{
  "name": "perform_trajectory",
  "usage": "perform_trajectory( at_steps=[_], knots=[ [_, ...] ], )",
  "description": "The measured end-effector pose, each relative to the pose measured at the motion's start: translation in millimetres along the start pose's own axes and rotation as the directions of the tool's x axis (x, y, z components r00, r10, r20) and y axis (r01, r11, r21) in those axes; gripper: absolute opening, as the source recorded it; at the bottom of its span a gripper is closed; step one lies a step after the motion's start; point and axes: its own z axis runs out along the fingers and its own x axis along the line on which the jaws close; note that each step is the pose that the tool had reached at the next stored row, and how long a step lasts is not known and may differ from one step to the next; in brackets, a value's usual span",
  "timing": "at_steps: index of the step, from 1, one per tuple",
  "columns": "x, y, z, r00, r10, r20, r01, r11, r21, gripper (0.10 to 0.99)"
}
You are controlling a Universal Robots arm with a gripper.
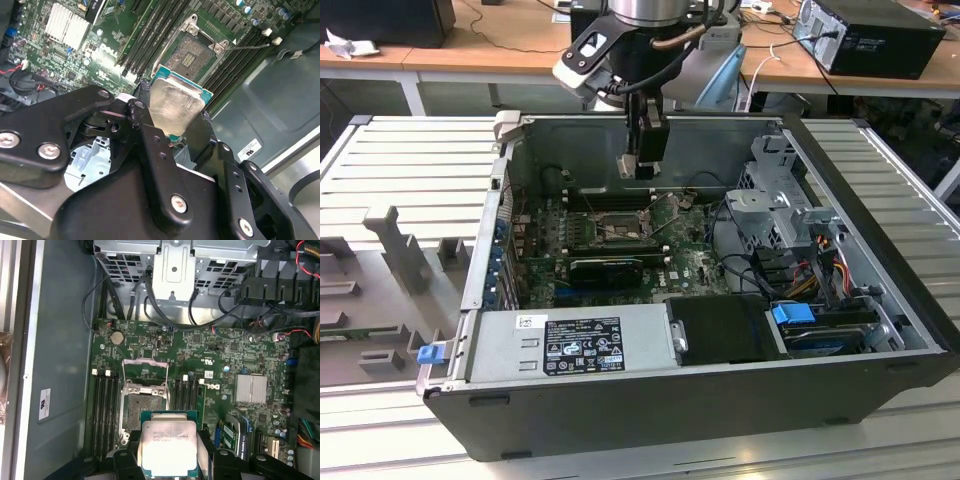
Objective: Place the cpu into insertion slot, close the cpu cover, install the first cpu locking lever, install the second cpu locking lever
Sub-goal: 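Place the cpu into insertion slot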
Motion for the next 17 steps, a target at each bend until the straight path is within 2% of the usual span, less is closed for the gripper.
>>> perform_trajectory(
  at_steps=[4,11,13,17],
  knots=[
    [0.5,-0.2,5.3,0.9995,0.033,0.0010,-0.033,0.9995,0.000,0.525],
    [1.0,-0.7,20.1,0.9993,0.036,0.0021,-0.036,0.9993,0.001,0.525],
    [0.8,-0.9,24.7,0.9993,0.038,0.0054,-0.038,0.9993,0.002,0.525],
    [0.5,-1.2,31.2,0.9993,0.037,0.0054,-0.037,0.9993,-0.001,0.525]
  ],
)
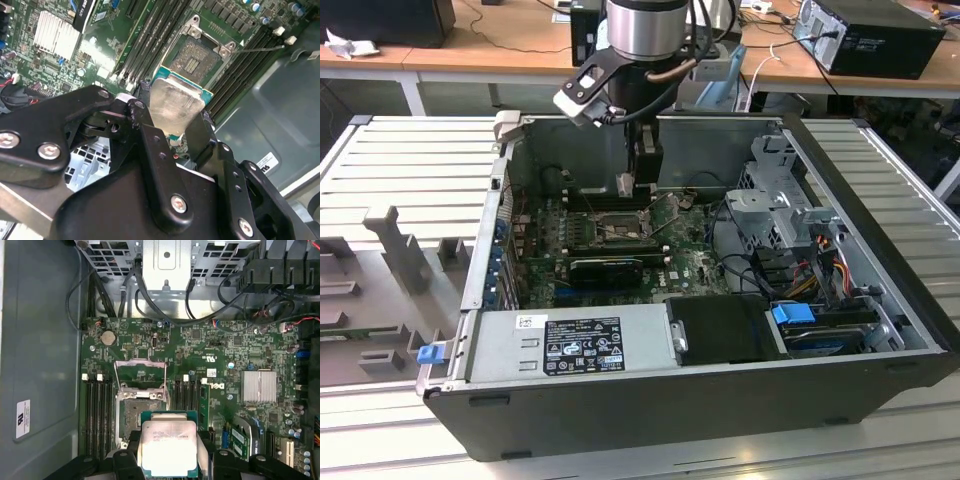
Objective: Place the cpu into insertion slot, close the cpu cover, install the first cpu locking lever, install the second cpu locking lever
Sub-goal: 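Place the cpu into insertion slot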
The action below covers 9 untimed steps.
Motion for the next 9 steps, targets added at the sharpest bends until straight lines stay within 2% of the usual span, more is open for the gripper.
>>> perform_trajectory(
  at_steps=[9],
  knots=[
    [-0.3,-2.1,18.3,0.9985,-0.055,-0.0023,0.055,0.9985,0.001,0.525]
  ],
)
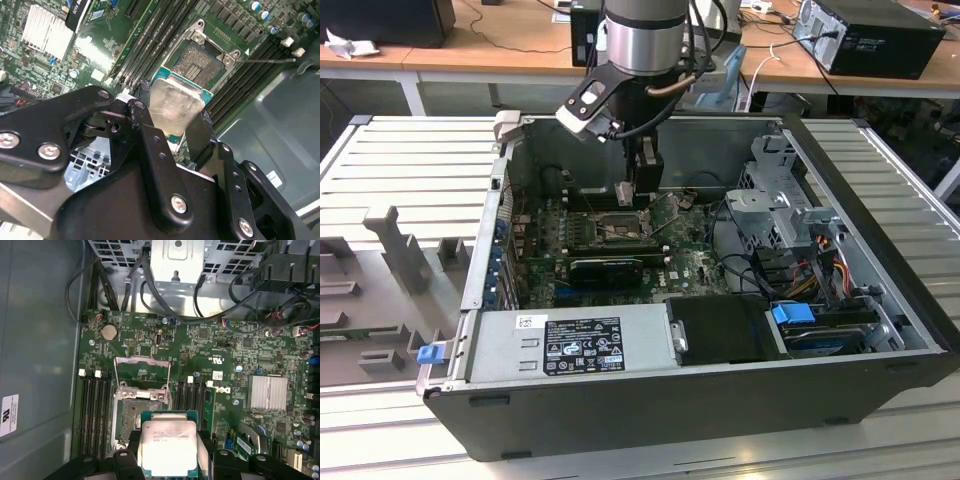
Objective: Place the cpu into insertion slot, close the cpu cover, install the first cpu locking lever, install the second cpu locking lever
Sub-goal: 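Place the cpu into insertion slot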
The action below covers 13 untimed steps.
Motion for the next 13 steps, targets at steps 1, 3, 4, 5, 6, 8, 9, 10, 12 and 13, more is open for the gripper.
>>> perform_trajectory(
  at_steps=[1,3,4,5,6,8,9,10,12,13],
  knots=[
    [0.1,-2.1,3.3,1.0000,0.000,-0.0001,0.000,1.0000,0.000,0.525],
    [-0.1,-3.1,8.7,1.0000,0.006,0.0002,-0.006,1.0000,0.000,0.525],
    [-0.1,-3.2,10.8,0.9999,0.015,0.0005,-0.015,0.9999,0.000,0.525],
    [-0.1,-3.5,14.0,0.9998,0.022,0.0008,-0.022,0.9998,-0.001,0.525],
    [0.0,-3.8,17.6,0.9997,0.024,0.0009,-0.024,0.9997,-0.001,0.525],
    [0.2,-4.6,23.2,0.9997,0.024,0.0009,-0.024,0.9997,-0.001,0.525],
    [0.3,-5.1,25.1,0.9997,0.024,0.0009,-0.024,0.9997,-0.001,0.525],
    [0.4,-5.9,27.9,0.9997,0.024,0.0009,-0.024,0.9997,-0.001,0.525],
    [0.7,-7.2,31.9,0.9997,0.024,0.0008,-0.024,0.9997,-0.001,0.525],
    [0.9,-7.6,33.7,0.9997,0.024,0.0009,-0.024,0.9997,-0.001,0.525]
  ],
)
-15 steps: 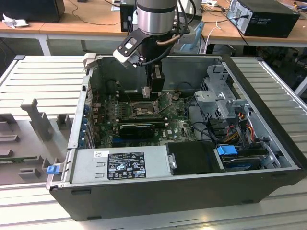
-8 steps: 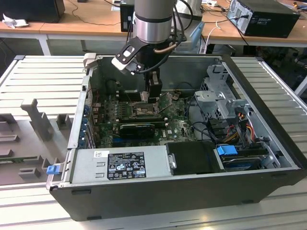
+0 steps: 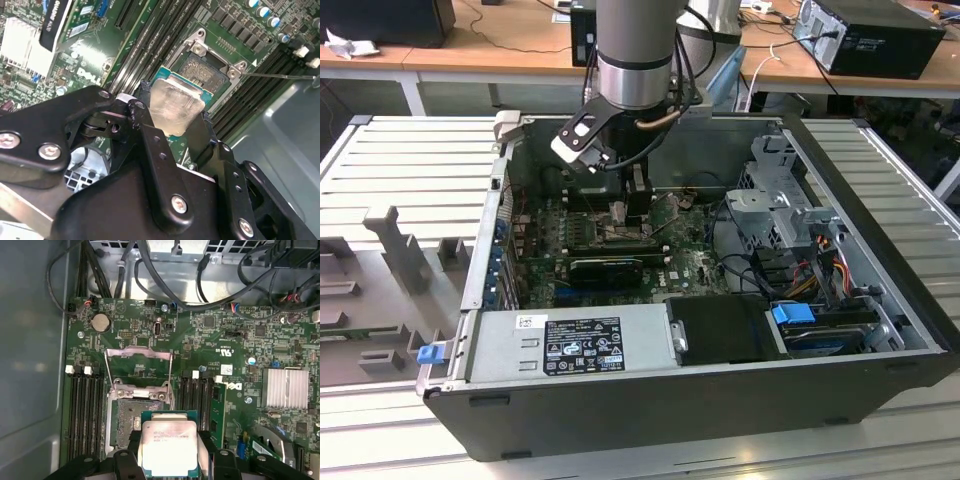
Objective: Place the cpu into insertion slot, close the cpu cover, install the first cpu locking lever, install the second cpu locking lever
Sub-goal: 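Place the cpu into insertion slot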
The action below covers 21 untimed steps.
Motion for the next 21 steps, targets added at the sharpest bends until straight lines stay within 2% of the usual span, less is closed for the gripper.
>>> perform_trajectory(
  at_steps=[3,7,13,19,21],
  knots=[
    [2.8,-0.2,7.4,1.0000,0.000,0.0001,0.000,1.0000,0.000,0.525],
    [8.4,-0.7,14.3,1.0000,0.000,-0.0002,0.000,1.0000,0.000,0.525],
    [12.0,-2.7,23.2,0.9996,0.027,0.0011,-0.027,0.9996,-0.001,0.525],
    [18.5,-4.8,35.5,0.9996,0.027,0.0008,-0.027,0.9996,-0.001,0.525],
    [19.0,-5.0,39.7,0.9988,0.048,0.0017,-0.048,0.9988,-0.001,0.525]
  ],
)
